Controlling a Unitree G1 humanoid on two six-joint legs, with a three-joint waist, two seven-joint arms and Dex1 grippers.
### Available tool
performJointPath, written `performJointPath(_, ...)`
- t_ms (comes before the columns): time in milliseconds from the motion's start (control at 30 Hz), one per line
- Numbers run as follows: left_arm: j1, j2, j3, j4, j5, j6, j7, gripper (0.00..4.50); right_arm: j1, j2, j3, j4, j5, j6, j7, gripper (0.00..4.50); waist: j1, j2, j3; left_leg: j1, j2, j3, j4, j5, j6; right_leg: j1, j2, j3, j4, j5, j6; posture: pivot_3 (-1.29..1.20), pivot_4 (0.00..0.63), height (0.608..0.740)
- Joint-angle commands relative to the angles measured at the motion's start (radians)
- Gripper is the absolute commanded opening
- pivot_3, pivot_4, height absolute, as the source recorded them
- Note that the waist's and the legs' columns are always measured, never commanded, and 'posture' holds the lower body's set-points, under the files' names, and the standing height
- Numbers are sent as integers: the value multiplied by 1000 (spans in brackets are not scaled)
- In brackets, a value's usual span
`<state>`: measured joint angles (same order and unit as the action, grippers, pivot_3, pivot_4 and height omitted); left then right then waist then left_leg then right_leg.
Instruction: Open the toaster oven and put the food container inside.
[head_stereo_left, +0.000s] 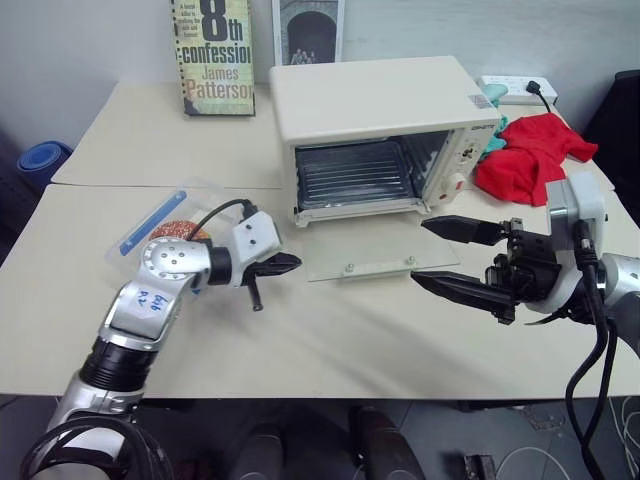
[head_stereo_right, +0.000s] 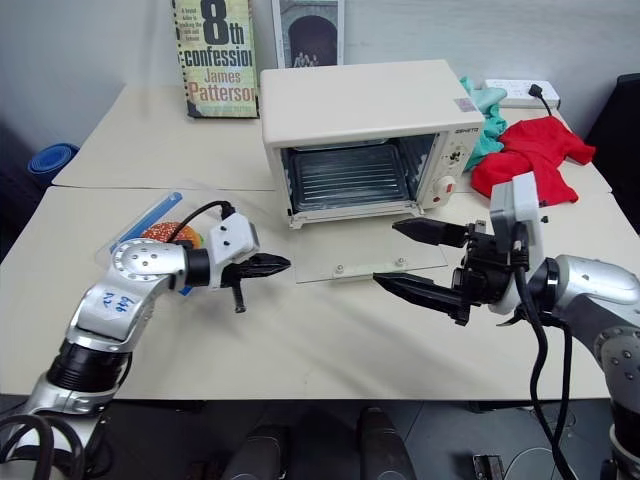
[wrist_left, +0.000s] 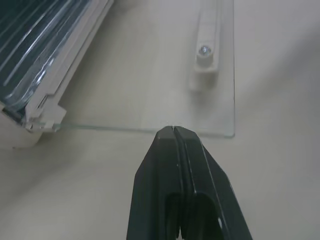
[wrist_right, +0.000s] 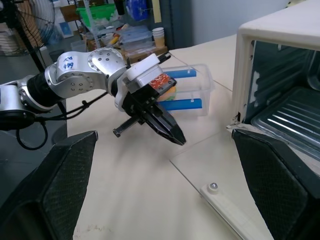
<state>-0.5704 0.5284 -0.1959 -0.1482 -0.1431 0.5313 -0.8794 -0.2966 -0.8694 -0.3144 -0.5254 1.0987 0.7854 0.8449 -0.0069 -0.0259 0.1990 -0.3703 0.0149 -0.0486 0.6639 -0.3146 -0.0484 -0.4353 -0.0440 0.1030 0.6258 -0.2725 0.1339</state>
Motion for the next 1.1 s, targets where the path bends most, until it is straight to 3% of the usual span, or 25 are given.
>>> performJointPath(33,-24,-23,-40,36,39,-39,28,22,-9,-10,-14,-7,7,-10,11,4500,3,0,0,0,0,0,0,0,0,0,0,0,0,0,0,0,150,740)
performJointPath(400,22,63,-26,6,42,-33,-4,22,65,-54,-57,-42,18,-4,43,4500,3,0,0,1,1,1,0,-1,3,-1,0,0,1,0,0,0,150,740)
performJointPath(500,70,106,84,-132,-92,108,-42,570,69,-76,-47,-39,-4,-14,75,4500,-3,0,0,0,1,1,0,-2,3,-1,0,0,1,0,0,0,150,740)
performJointPath(600,132,150,256,-306,-265,286,-38,1453,42,-93,-21,-13,-36,-34,121,4500,-7,0,0,0,1,1,0,-2,3,-1,0,0,1,0,0,0,150,740)
performJointPath(767,280,214,568,-505,-434,517,33,2804,-45,-104,59,57,-104,-62,232,4500,-23,0,0,1,2,1,0,-2,3,0,0,0,1,0,-1,0,150,740)
performJointPath(933,417,184,878,-623,-553,708,150,4265,-158,-88,148,143,-166,-89,325,4500,-25,0,0,2,2,0,0,-3,5,0,0,-1,1,-1,-2,0,150,740)
performJointPath(1100,463,93,1114,-673,-573,899,300,4427,-244,-64,220,218,-221,-118,398,4500,-23,0,0,3,2,0,1,-3,5,2,0,-2,0,-1,-2,0,150,740)
